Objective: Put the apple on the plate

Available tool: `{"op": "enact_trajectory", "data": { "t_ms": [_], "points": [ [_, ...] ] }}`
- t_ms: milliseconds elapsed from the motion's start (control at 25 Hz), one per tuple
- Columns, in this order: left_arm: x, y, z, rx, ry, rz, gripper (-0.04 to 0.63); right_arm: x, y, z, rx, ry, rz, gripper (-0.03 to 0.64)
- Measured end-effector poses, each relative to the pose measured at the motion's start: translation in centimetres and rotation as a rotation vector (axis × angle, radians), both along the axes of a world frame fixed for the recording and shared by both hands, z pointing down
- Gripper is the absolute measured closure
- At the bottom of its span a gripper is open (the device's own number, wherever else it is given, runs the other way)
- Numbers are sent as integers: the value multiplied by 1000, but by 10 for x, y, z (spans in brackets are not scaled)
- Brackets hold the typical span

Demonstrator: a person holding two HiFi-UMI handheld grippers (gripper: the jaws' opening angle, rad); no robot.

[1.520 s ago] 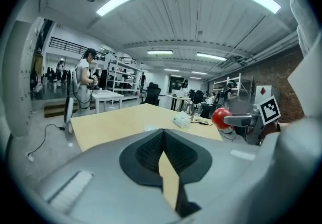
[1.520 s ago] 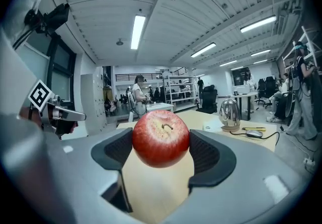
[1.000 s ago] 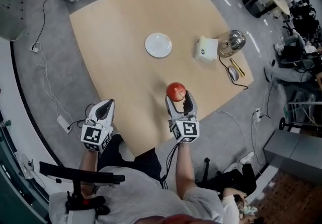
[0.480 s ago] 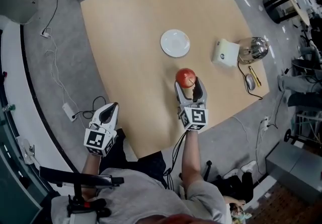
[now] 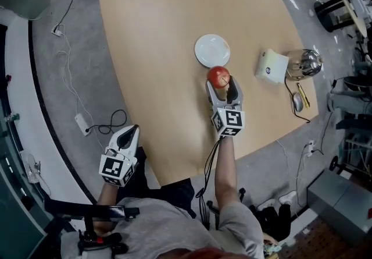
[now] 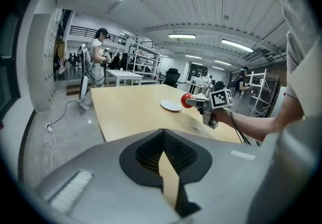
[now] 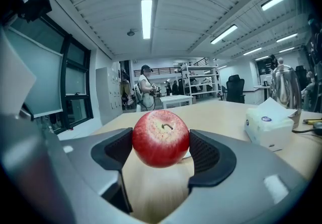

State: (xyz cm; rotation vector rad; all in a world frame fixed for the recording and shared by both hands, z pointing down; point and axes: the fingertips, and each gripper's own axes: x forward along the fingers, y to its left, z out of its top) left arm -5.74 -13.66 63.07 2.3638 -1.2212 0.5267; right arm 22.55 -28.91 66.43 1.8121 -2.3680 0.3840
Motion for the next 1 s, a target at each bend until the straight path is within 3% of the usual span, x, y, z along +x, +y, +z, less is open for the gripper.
{"op": "enact_trajectory", "data": {
  "t_ms": [1000],
  "points": [
    [-6,-13,21,-47,-14,-89,575,3,-95,48,-72,117,-32,258]
  ]
}}
